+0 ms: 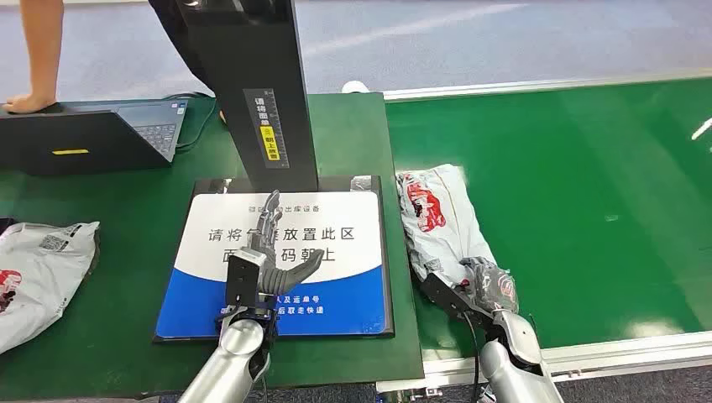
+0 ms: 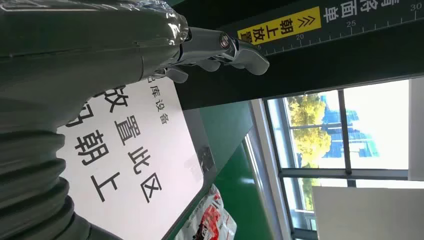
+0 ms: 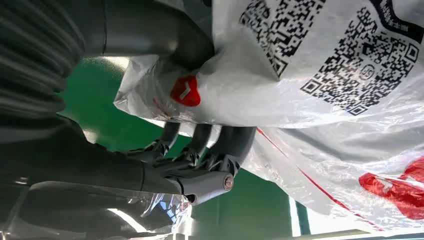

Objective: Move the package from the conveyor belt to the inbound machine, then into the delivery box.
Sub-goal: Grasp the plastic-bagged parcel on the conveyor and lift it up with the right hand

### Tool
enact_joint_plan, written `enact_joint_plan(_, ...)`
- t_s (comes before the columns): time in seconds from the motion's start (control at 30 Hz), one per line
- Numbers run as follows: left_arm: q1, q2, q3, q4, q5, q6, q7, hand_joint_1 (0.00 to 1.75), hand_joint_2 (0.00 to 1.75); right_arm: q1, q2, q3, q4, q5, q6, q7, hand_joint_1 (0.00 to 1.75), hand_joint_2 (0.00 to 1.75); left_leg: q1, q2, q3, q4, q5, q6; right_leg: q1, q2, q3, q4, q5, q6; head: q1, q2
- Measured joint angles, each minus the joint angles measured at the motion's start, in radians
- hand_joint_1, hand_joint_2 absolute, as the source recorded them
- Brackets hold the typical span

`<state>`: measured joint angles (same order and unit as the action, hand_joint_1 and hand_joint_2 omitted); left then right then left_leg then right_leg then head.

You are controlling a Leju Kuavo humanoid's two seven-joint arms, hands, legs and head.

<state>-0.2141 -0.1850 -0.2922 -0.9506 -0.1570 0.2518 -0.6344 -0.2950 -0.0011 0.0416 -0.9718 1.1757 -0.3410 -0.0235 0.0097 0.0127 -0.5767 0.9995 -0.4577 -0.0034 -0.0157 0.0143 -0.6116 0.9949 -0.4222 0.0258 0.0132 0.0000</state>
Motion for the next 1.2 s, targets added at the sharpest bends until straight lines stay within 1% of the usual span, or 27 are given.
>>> enact_joint_plan(0.3,0.000,0.002,-0.001,0.000,0.006,0.000,-0.001,0.00,1.75,0.010,0.000,0.000,-0.022,0.004,0.000,0.015,1.56,1.75,0.000,0.000,0.000,0.000,0.000,0.000,0.000,0.000,0.000,0.000,0.000,0.000,0.000,0.000)
enact_joint_plan(0.37,0.000,0.002,-0.002,0.000,0.004,0.000,0.003,0.00,1.75,0.016,0.000,0.000,-0.032,0.009,-0.001,0.020,1.57,1.75,0.000,0.000,0.000,0.000,0.000,0.000,0.000,0.000,0.000,0.000,0.000,0.000,0.000,0.000)
enact_joint_plan(0.5,0.000,0.002,-0.002,0.000,-0.001,0.000,0.007,0.00,1.75,0.030,0.000,0.000,-0.058,0.025,-0.017,0.030,1.68,1.75,0.000,0.000,0.000,0.000,0.000,0.000,0.000,0.000,0.000,0.000,0.000,0.000,0.000,0.000)
enact_joint_plan(0.57,0.000,0.001,-0.002,0.000,-0.004,0.003,0.009,0.00,1.75,0.040,0.002,0.000,-0.080,0.031,-0.044,0.029,1.73,1.75,0.000,0.000,0.000,0.000,0.000,0.000,0.000,0.000,0.000,0.000,0.000,0.000,0.000,0.000)
enact_joint_plan(0.67,0.005,0.000,-0.002,-0.006,-0.017,0.008,0.021,0.00,1.75,0.063,0.006,0.000,-0.131,0.035,-0.103,0.025,1.75,1.75,0.000,0.000,0.000,0.000,0.000,0.000,0.000,0.000,0.000,0.000,0.000,0.000,0.000,0.000)
enact_joint_plan(0.8,0.018,-0.006,-0.001,-0.028,-0.046,0.008,0.045,0.00,1.75,0.106,0.015,0.000,-0.248,0.049,-0.246,0.016,1.75,1.75,0.000,0.000,0.000,0.000,0.000,0.000,0.000,0.000,0.000,0.000,0.000,0.000,0.000,0.000)
enact_joint_plan(0.87,0.020,-0.011,-0.001,-0.037,-0.057,0.005,0.052,0.00,1.75,0.128,0.022,-0.002,-0.321,0.057,-0.303,-0.002,1.75,1.75,0.000,0.000,-0.001,0.000,0.000,0.000,0.000,0.000,0.000,0.000,0.000,0.000,0.000,0.000)
enact_joint_plan(0.93,0.021,-0.015,0.000,-0.042,-0.065,0.002,0.056,0.00,1.75,0.148,0.033,-0.007,-0.402,0.064,-0.339,-0.031,1.75,1.75,0.000,0.000,-0.001,0.000,0.000,0.000,0.000,0.000,-0.001,0.000,0.000,0.000,0.000,0.000)
enact_joint_plan(1.07,0.022,-0.023,0.000,-0.044,-0.074,-0.001,0.056,0.00,1.75,0.179,0.064,-0.031,-0.543,0.066,-0.356,-0.105,1.75,1.75,0.000,0.000,0.000,0.000,0.000,0.000,0.000,0.000,0.000,0.000,0.000,0.000,0.000,0.000)
enact_joint_plan(1.2,0.022,-0.030,0.002,-0.044,-0.076,0.008,0.047,0.00,1.75,0.192,0.112,-0.059,-0.654,0.067,-0.357,-0.201,1.75,1.75,0.000,0.000,0.000,0.000,0.000,0.000,0.000,0.000,0.000,0.000,0.000,0.000,0.000,0.000)
